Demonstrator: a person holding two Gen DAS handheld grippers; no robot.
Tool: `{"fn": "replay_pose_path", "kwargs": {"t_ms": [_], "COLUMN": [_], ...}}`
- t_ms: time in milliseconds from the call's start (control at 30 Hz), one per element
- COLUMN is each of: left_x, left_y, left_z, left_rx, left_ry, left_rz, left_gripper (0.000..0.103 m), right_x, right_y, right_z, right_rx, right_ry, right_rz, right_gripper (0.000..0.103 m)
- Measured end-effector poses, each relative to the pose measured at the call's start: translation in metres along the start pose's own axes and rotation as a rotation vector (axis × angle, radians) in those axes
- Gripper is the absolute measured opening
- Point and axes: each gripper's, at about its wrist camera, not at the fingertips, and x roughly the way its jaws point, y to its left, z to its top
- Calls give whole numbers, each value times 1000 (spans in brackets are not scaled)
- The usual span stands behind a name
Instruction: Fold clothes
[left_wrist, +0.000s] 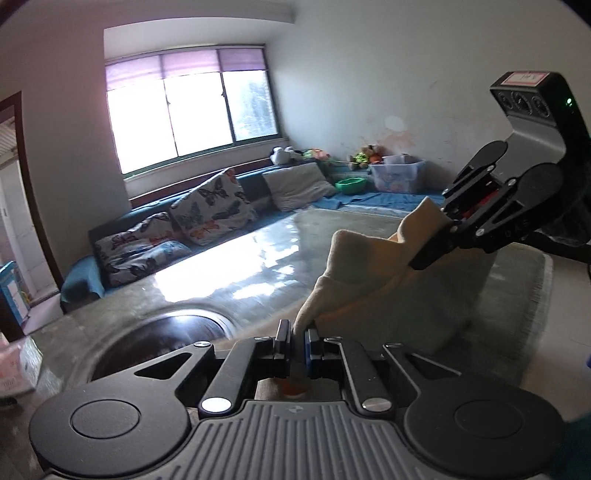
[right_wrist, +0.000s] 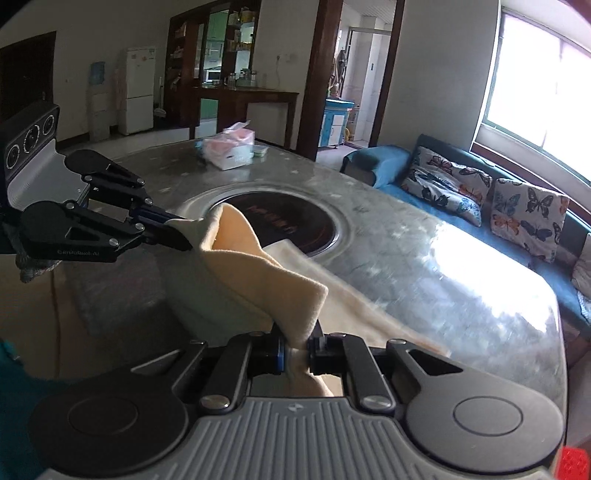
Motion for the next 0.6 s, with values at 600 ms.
{"fn": "replay_pose_path", "kwargs": {"t_ms": [600], "left_x": [144], "left_y": [61], "left_z": [-12], "left_rx": [-205], "left_ry": [249], "left_rz": [151], "left_gripper": [23], "right_x": [145], "right_y": [-95], "right_z": [-7], "right_rx": [293], "right_ry": [95], "right_rz": [-119], "right_gripper": [32]}}
